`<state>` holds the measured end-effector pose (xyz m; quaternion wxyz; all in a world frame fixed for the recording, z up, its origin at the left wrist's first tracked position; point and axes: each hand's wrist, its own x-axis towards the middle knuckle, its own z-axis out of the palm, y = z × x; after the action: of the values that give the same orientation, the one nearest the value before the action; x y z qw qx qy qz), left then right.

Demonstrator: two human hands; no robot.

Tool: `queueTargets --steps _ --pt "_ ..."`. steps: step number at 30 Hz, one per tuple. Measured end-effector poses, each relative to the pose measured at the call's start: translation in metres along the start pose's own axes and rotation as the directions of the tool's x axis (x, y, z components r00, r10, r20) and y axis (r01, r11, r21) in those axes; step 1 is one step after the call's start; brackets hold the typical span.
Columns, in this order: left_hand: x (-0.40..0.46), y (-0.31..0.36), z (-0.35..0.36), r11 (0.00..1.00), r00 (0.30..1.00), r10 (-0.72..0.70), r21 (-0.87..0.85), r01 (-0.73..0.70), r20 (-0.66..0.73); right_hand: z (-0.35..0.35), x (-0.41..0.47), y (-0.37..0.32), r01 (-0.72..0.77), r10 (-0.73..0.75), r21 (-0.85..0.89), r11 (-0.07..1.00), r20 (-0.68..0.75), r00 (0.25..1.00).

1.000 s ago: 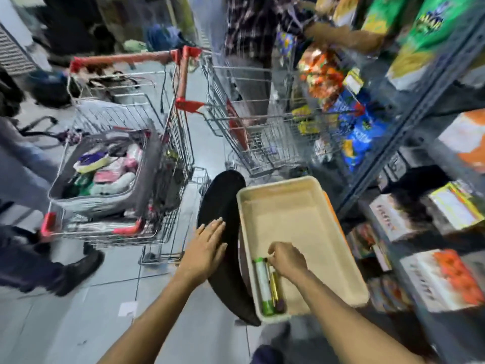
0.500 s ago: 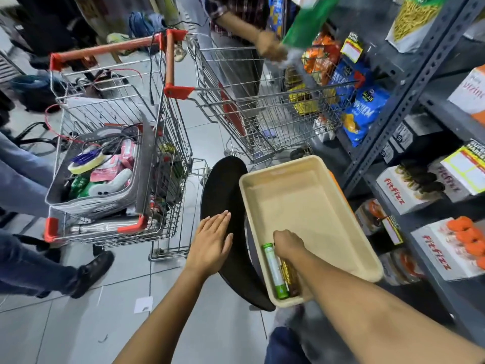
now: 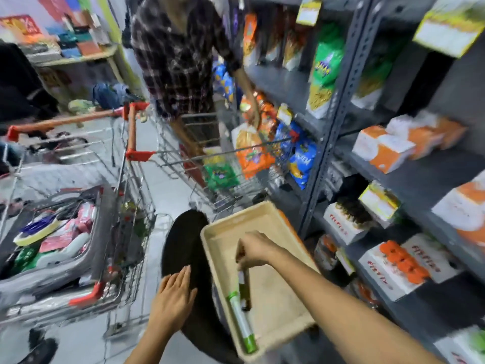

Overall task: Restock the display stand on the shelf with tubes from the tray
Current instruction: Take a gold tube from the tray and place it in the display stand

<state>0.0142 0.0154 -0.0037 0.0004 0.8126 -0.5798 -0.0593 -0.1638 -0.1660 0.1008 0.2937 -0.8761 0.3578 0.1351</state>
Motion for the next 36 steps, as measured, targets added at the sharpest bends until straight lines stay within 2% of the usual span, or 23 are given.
queueTargets --steps 3,6,10,13,15,16,19,21,26,28,33,36 --pt "0.008 0.014 -0.014 0.999 0.999 -0.012 -0.042 0.010 -0.034 -0.089 -0.056 -0.013 0.142 -0.142 -0.004 0.990 -0.103 0.985" --pt "0.052 0.023 -0.011 0.978 0.992 0.100 -0.176 -0.113 -0.080 -0.174 -0.118 -0.025 0.225 -0.233 -0.063 0.972 -0.196 0.952" --pt "0.133 0.090 -0.077 0.933 0.928 0.318 -0.111 -0.342 -0.195 -0.270 -0.212 -0.036 0.208 -0.253 -0.173 0.963 -0.300 0.920" --pt "0.162 0.175 -0.163 0.890 0.852 0.430 -0.016 -0.456 -0.298 -0.318 -0.279 -0.042 0.142 -0.218 -0.192 0.971 -0.474 0.853" --pt "0.180 0.224 -0.202 0.842 0.783 0.491 -0.023 -0.539 -0.382 -0.344 -0.316 -0.045 0.094 -0.203 -0.215 0.972 -0.575 0.792" --pt "0.183 0.251 -0.223 0.803 0.724 0.530 -0.013 -0.595 -0.441 -0.356 -0.334 -0.046 0.043 -0.188 -0.242 0.969 -0.616 0.765" --pt "0.184 0.337 -0.284 0.680 0.590 0.620 -0.020 -0.733 -0.516 -0.386 -0.396 -0.040 -0.169 -0.085 -0.279 0.945 -0.711 0.698" --pt "0.176 0.395 -0.321 0.577 0.463 0.678 0.023 -0.816 -0.572 -0.400 -0.438 -0.036 -0.288 -0.002 -0.258 0.922 -0.749 0.663" --pt "0.130 0.524 -0.384 0.299 0.190 0.723 0.052 -0.953 -0.664 -0.419 -0.539 -0.028 -0.506 0.237 -0.196 0.840 -0.706 0.667" --pt "0.101 0.565 -0.393 0.204 0.099 0.726 0.077 -0.976 -0.680 -0.421 -0.573 -0.022 -0.586 0.322 -0.146 0.797 -0.717 0.618" --pt "0.023 0.632 -0.393 0.038 -0.080 0.718 0.154 -0.987 -0.691 -0.417 -0.640 0.003 -0.737 0.501 0.016 0.675 -0.744 0.442" --pt "-0.007 0.651 -0.394 -0.017 -0.107 0.678 0.130 -0.991 -0.728 -0.410 -0.670 0.020 -0.803 0.567 0.071 0.592 -0.745 0.353"
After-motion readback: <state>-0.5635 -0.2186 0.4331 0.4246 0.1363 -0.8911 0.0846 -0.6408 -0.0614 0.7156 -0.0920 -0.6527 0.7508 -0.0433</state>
